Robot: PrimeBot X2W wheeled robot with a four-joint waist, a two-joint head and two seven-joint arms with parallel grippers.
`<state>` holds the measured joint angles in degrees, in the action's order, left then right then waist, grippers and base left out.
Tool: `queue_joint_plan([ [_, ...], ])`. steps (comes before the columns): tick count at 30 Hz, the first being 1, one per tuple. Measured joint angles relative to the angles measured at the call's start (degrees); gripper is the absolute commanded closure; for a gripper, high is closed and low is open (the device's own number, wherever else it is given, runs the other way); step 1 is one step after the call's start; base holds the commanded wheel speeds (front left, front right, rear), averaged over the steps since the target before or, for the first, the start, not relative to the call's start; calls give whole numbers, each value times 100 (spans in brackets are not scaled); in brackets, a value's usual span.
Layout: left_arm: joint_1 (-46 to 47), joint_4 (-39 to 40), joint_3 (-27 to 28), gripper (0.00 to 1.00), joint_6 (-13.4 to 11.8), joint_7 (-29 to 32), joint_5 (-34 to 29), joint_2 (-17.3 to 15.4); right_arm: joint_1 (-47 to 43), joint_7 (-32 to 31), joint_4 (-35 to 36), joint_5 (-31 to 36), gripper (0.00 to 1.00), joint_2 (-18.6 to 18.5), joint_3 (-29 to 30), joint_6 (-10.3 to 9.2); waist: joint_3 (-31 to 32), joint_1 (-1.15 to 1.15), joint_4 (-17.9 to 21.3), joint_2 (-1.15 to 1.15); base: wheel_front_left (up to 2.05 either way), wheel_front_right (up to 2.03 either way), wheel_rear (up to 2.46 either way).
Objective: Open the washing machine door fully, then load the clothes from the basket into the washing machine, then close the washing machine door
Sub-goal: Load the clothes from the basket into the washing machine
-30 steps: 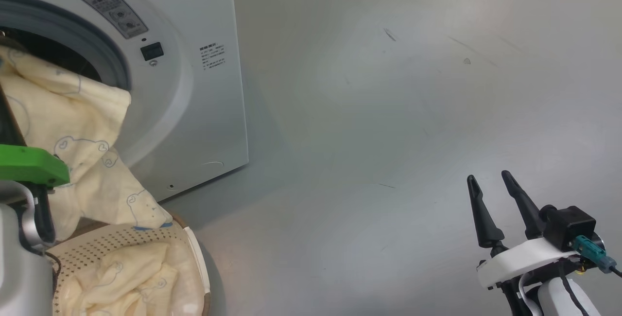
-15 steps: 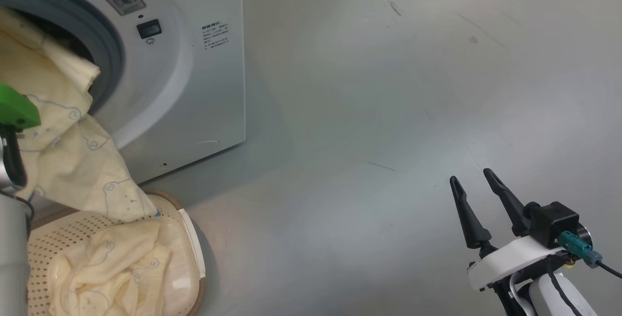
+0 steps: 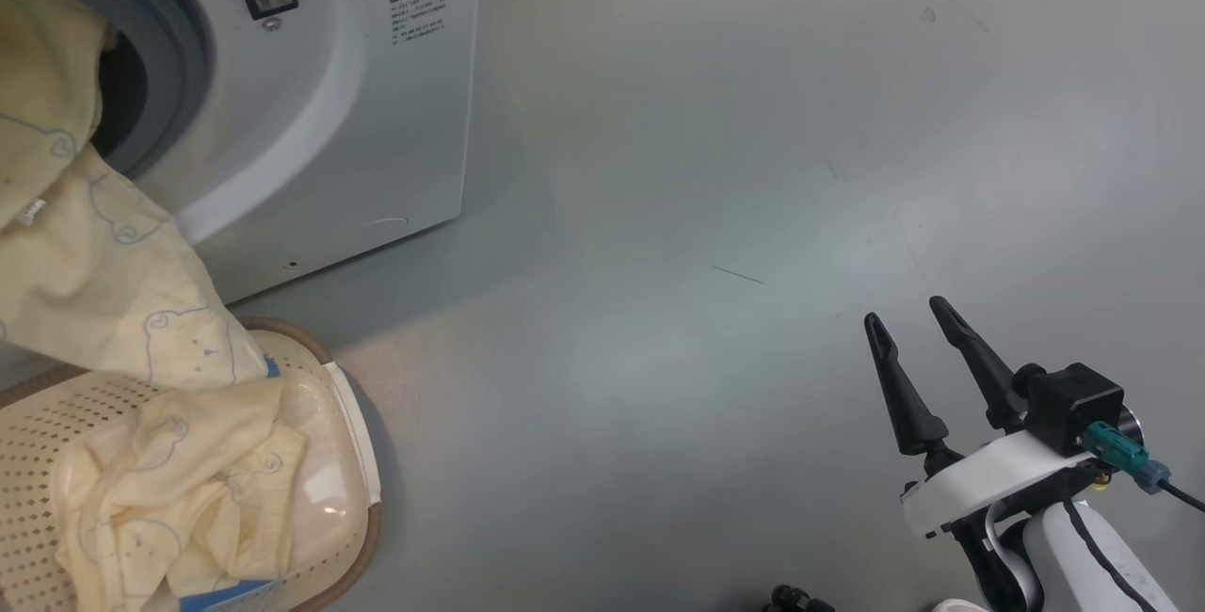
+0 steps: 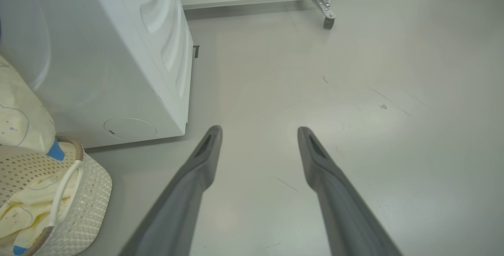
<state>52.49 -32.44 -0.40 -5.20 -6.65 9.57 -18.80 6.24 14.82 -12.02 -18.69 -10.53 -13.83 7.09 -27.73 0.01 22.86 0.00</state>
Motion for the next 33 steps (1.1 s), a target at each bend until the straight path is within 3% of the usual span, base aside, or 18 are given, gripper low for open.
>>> queue_joint_plan([
  [17, 1137, -322, -33, 100, -58, -579, -269, -92, 252, 0, 109, -156, 0, 0, 13, 0, -627, 0, 103, 0, 0, 0, 0],
  [26, 1121, -1022, -78, 100, -65, -649, -303, 46, 317, 0, 54, -156, 0, 23, 8, 0, -645, 0, 75, 0, 0, 0, 0],
  [27, 1117, -1099, -81, 92, -69, -649, -303, 67, 318, 0, 43, -156, 0, 23, 5, 0, -629, 0, 67, 0, 0, 0, 0],
  [28, 1117, -1178, -89, 78, -70, -649, -304, 74, 320, 0, 35, -156, 0, 22, 1, 0, -613, 0, 59, 0, 0, 0, 0],
  [30, 1117, -1296, -100, 42, -70, -650, -308, 74, 326, 0, 19, -156, 0, 20, -2, 0, -580, 0, 42, 0, 0, 0, 0],
  [31, 1117, -1357, -108, 9, -76, -650, -308, 79, 330, 0, 13, -156, 0, 19, -2, 0, -563, 0, 34, 0, 0, 0, 0],
  [32, 1117, -1417, -116, 0, -77, -650, -308, 92, 333, 0, 9, -156, 0, 15, -1, 0, -544, 0, 25, 0, 0, 0, 0],
  [33, 1117, -1467, -115, 0, -77, -651, -308, 99, 336, 0, 5, -156, 0, 13, -2, 0, -525, 0, 16, 0, 0, 0, 0],
])
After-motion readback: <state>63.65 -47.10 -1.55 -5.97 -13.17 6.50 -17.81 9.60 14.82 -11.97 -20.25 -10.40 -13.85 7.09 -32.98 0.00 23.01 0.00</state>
